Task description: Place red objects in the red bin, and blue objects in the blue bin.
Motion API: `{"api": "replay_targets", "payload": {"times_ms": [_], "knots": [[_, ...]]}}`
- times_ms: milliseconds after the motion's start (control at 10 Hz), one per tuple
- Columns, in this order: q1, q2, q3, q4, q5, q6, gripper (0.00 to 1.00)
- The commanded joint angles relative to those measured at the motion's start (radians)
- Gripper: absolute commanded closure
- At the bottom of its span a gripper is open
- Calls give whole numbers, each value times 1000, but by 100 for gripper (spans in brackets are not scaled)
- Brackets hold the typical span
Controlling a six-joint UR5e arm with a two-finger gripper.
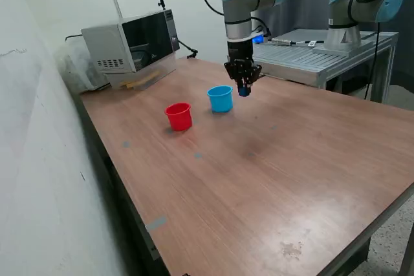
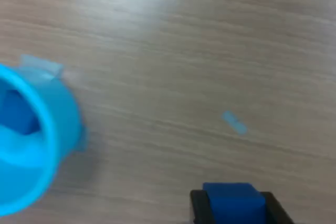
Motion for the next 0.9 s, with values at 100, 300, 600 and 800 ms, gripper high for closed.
{"api": "replay_targets", "payload": {"times_ms": [100, 300, 600, 800], "knots": [[-128, -33, -1, 5, -67, -3, 100], [-160, -33, 5, 6, -72, -3, 100], [-167, -27, 5, 6, -72, -3, 100], [-185, -16, 4, 44, -67, -3, 100]]}}
